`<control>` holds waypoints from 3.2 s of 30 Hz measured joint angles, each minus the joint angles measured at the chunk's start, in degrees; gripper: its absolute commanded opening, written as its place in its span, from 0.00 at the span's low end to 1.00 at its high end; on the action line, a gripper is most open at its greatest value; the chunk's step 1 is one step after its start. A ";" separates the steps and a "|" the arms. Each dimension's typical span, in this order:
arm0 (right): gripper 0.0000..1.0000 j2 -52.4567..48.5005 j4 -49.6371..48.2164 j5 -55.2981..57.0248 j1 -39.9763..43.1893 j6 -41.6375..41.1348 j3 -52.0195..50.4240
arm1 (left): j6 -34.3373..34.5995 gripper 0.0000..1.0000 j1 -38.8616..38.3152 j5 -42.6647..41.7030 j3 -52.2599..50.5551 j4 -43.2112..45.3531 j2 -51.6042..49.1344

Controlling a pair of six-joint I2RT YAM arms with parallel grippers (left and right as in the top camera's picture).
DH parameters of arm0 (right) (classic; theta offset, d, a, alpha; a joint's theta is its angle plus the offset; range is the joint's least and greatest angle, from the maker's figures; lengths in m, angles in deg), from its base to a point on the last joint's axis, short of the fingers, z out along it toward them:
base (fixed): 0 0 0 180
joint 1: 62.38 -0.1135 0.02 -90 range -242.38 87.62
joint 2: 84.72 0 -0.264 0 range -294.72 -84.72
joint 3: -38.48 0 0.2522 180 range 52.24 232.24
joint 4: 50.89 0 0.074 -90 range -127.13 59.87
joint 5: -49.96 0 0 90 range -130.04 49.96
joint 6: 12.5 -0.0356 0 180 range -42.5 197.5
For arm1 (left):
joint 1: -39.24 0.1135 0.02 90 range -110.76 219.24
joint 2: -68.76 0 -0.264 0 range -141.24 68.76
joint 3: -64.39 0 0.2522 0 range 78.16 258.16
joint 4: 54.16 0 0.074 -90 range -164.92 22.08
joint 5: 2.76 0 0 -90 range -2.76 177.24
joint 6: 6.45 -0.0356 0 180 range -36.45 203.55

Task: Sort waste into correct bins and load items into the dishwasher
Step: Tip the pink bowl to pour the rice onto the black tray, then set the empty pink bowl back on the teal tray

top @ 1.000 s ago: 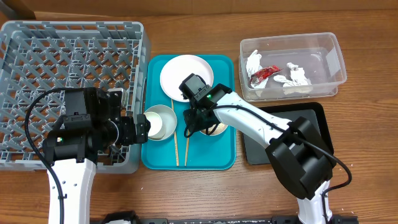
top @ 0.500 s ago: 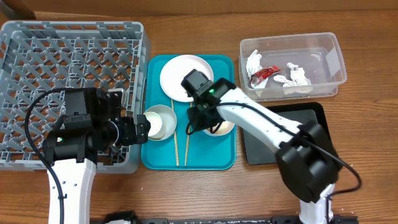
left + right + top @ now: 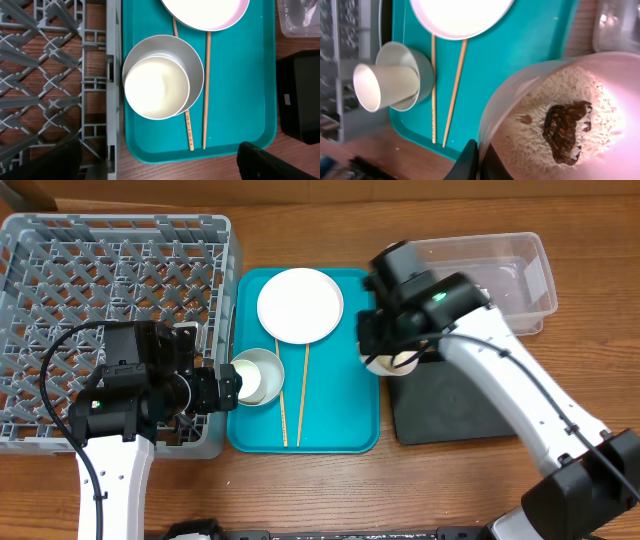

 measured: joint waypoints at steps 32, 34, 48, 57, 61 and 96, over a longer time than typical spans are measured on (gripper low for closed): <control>0.04 -0.04 -18.08 -62.69 43.23 10.29 -33.64 | -0.02 1.00 0.00 0.00 0.07 0.24 0.00; 0.04 -0.04 -18.18 -65.81 45.16 10.29 -34.21 | 0.00 1.00 0.00 0.00 0.07 0.24 0.00; 0.04 -0.04 -16.70 -72.22 52.59 -5.35 -34.82 | 0.00 1.00 0.00 0.00 0.07 0.22 0.00; 0.04 -0.04 -19.10 -72.48 54.03 -12.81 -34.84 | 0.00 1.00 0.00 0.00 0.07 0.22 0.00; 0.04 -0.04 -19.02 -72.04 53.53 -8.44 -34.84 | -0.02 1.00 0.00 0.00 0.07 0.20 0.00; 0.04 -3.89 -27.10 1.25 -10.16 10.56 -13.40 | 0.00 1.00 0.00 0.00 0.09 0.26 0.00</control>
